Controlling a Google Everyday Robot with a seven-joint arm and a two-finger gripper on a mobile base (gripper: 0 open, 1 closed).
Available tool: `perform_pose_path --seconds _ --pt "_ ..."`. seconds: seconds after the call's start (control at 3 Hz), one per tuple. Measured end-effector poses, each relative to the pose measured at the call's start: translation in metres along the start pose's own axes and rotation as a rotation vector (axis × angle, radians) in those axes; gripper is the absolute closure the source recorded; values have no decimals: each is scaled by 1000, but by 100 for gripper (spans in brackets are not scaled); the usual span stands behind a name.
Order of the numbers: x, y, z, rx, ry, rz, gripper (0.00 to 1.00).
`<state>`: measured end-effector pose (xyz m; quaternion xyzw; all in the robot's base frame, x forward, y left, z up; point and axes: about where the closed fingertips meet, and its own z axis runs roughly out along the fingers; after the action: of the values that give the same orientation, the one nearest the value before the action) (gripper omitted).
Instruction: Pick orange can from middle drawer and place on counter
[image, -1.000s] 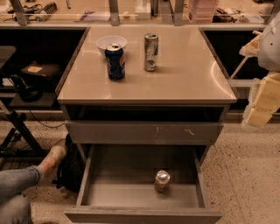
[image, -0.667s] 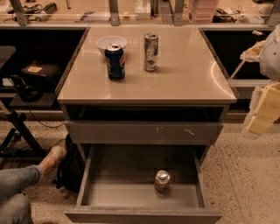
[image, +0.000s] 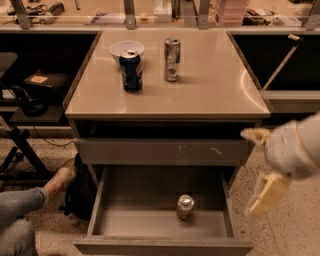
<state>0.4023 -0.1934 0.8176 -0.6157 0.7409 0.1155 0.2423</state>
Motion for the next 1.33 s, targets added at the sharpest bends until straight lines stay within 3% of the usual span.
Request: perform_pose_path --seconds 0.33,0.67,1.0,1.33 --pt "42 40 94 -69 -229 119 0" --pt "77 56 176 -94 -348 274 0" --pt "89 60 208 -122 -380 328 0" --pt "89 60 208 -124 -381 328 0"
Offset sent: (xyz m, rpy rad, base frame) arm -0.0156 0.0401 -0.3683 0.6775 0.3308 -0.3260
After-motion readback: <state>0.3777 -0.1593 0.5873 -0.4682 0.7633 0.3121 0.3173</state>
